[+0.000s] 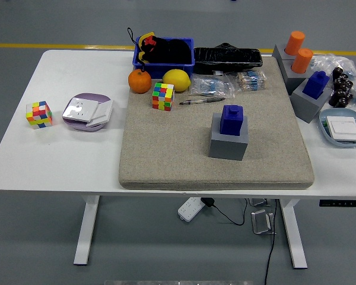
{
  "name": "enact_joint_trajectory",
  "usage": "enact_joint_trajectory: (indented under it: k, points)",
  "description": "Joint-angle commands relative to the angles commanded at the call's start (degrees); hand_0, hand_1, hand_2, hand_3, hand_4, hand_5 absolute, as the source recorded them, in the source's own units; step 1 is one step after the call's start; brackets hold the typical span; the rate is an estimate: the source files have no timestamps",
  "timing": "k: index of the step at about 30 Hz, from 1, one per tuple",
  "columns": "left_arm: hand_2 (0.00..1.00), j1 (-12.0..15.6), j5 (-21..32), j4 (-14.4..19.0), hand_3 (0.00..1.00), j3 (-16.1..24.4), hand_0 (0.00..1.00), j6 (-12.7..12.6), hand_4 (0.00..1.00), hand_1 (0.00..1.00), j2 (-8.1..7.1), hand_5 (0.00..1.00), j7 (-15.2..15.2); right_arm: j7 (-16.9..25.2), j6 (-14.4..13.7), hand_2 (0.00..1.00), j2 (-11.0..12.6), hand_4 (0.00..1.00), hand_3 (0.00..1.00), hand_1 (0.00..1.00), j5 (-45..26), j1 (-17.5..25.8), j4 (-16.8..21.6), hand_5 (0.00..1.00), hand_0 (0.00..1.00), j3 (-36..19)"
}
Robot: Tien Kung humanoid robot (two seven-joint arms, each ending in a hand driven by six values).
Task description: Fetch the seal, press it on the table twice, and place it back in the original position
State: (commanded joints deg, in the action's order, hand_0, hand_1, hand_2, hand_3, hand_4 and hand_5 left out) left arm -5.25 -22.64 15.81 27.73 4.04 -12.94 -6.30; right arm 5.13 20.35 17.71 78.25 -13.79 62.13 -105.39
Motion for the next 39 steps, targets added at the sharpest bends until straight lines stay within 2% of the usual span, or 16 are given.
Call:
enact_joint_trajectory:
  k: [39]
  points:
    - [0.789,0.1,-0.1,0.0,0.842,-0.1,0.81,-0.4,0.79,0.815,-0.04,0.397,-0.1,-0.3,-0.2,0.716,0.0,0.881,0.702,0.767,0.0,0.5,0.5,0.283,0.88,0.0]
